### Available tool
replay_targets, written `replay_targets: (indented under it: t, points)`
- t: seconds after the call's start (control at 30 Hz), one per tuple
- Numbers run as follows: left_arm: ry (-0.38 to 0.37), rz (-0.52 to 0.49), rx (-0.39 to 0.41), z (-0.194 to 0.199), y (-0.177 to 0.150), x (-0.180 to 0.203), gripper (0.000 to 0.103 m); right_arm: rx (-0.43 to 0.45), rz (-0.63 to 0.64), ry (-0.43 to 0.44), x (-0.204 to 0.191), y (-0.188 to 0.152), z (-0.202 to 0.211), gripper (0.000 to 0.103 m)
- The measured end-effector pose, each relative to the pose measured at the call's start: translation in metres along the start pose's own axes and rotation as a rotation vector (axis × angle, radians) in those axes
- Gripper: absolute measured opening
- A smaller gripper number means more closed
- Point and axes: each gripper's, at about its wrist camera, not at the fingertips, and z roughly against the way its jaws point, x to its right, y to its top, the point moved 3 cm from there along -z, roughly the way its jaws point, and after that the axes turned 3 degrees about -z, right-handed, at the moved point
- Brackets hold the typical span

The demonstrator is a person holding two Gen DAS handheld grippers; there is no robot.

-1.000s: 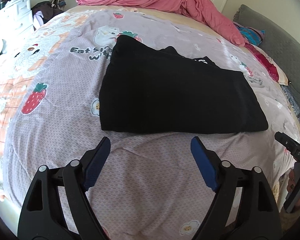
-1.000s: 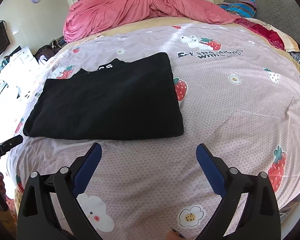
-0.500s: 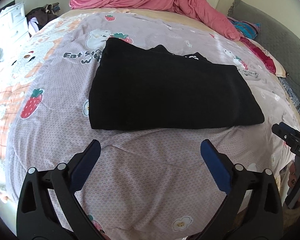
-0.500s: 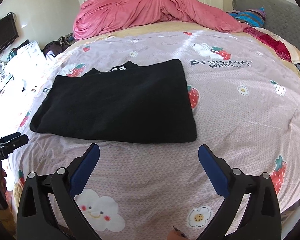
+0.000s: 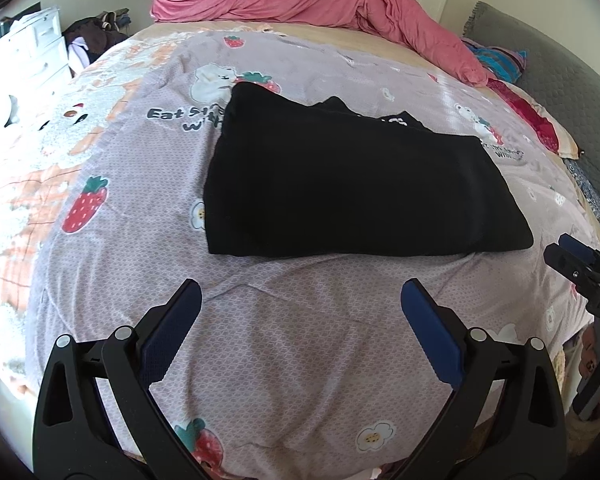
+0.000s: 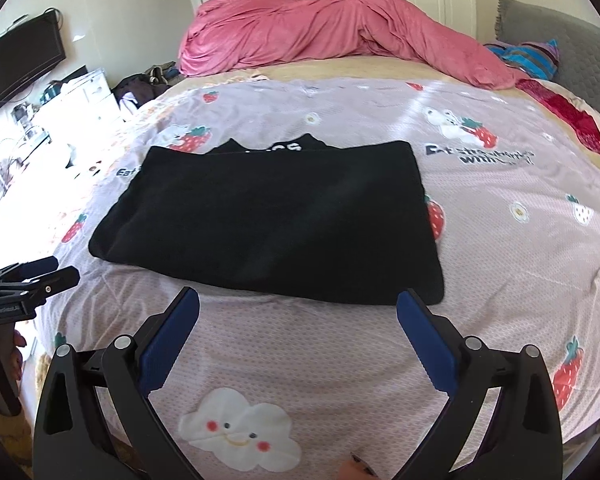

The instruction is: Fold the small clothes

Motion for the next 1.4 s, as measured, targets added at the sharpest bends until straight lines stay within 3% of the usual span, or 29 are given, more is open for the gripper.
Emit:
replay_targets:
  t: [1.1, 1.4]
  points:
    - [0.099, 0.119, 0.051, 0.021, -0.004, -0.064, 0.094, 0.012, 0.187, 0.109, -0.093, 0.022, -0.013, 0.099]
    - [0.085, 0.162, 0.078, 0.009, 0.016, -0.08, 0.094, -0.016, 0.194, 0.094, -0.095, 0.02, -0.028, 0.098]
